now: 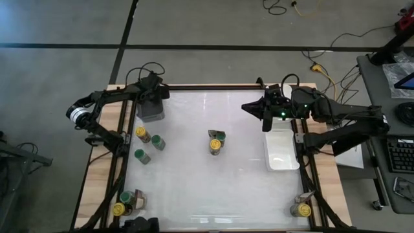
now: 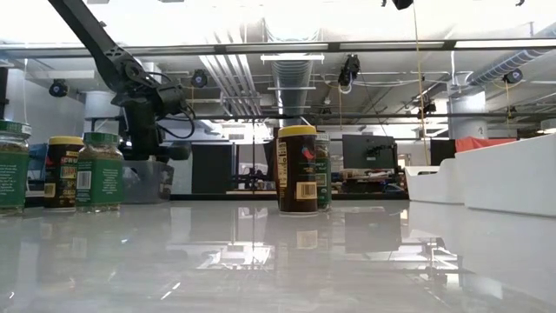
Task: Sort spices by type
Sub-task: Put the orange seasoning bag into the black bin
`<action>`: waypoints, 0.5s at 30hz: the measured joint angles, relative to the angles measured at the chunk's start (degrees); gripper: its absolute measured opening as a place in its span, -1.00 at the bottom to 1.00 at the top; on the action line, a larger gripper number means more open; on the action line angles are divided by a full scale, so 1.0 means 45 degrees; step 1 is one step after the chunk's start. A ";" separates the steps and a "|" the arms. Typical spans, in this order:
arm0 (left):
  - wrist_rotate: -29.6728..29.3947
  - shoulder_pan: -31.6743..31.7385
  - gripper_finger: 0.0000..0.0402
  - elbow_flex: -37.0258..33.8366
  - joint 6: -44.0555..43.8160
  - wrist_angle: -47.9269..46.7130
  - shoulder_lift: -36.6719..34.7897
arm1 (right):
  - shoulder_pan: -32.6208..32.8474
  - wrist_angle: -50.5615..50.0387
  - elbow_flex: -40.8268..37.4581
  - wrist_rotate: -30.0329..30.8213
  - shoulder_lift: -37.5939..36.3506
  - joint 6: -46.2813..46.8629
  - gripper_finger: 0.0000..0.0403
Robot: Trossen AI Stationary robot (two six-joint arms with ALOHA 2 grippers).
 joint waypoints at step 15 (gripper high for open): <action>0.0811 0.0000 -0.24 0.0634 -0.0015 -0.0971 -0.0091 | 0.0000 0.0000 0.0000 0.0000 0.0000 0.0010 -0.91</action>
